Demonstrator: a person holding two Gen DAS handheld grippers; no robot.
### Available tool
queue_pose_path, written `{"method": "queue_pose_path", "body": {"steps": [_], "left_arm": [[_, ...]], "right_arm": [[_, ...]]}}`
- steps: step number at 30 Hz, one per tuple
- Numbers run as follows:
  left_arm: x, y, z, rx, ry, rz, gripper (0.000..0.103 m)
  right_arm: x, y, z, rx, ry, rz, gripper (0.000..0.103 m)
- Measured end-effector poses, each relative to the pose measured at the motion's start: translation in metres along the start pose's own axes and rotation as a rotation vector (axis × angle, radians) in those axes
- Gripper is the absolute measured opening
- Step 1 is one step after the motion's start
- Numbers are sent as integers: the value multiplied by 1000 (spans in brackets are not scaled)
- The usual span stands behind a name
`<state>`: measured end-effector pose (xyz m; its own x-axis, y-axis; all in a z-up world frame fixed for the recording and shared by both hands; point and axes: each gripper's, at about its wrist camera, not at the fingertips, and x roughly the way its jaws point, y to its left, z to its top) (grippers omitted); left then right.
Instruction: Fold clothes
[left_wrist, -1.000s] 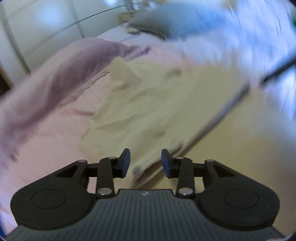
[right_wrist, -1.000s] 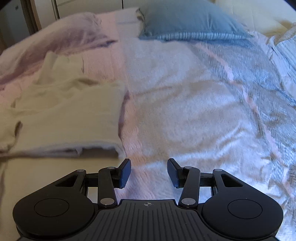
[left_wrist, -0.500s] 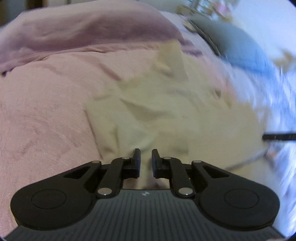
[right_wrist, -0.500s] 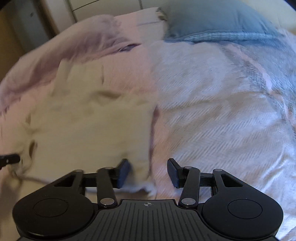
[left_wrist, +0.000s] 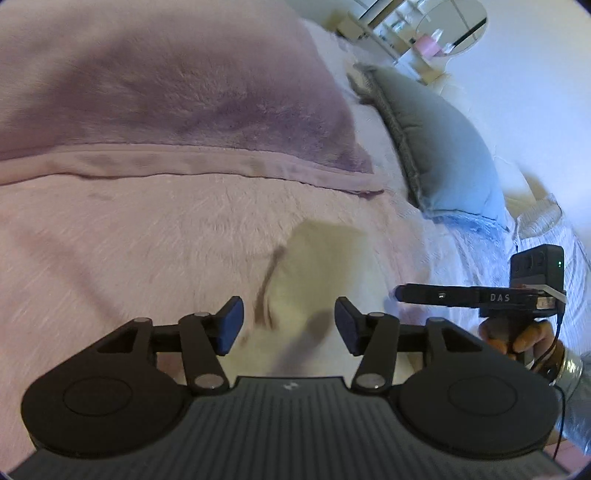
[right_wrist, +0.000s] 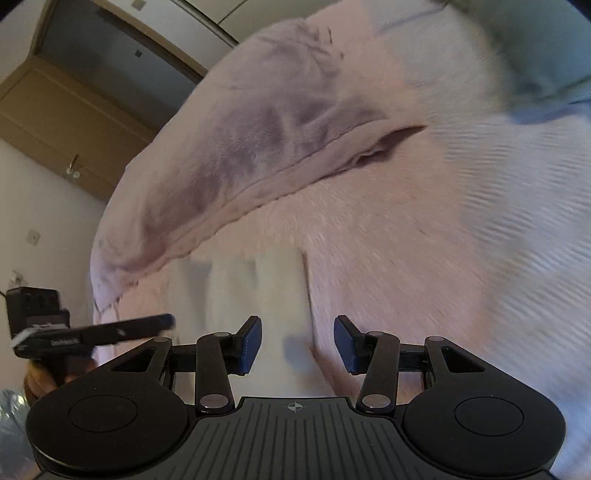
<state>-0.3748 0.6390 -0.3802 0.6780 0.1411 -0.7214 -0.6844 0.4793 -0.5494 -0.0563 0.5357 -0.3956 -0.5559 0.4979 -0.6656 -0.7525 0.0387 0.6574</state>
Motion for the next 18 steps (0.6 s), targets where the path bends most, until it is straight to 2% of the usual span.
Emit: {"method": "queue_pose_path", "body": {"steps": [2, 3, 4, 5, 6, 8, 12, 15, 18], "left_arm": [[18, 6, 8, -24, 19, -23, 47], [24, 9, 11, -35, 23, -49, 37], [27, 11, 13, -41, 25, -72, 12], [31, 12, 15, -44, 30, -90, 3], [34, 14, 17, -41, 28, -90, 3], [27, 12, 14, 12, -13, -87, 3], [-18, 0, -8, 157, -160, -108, 3], [-58, -23, -46, 318, -225, -101, 3], [-86, -38, -99, 396, -219, -65, 3]], "right_arm": [[17, -2, 8, 18, 16, 6, 47], [12, 2, 4, -8, -3, 6, 47], [7, 5, 0, -34, -22, 5, 42], [3, 9, -4, -60, -41, 5, 23], [-2, 13, -8, -86, -60, 4, 3], [-12, 20, -17, -137, -98, 3, 3], [-31, 35, -34, -241, -173, 1, 2], [-46, 48, -51, -328, -226, -5, 2], [-66, 79, -102, -481, -246, -44, 3]]}}
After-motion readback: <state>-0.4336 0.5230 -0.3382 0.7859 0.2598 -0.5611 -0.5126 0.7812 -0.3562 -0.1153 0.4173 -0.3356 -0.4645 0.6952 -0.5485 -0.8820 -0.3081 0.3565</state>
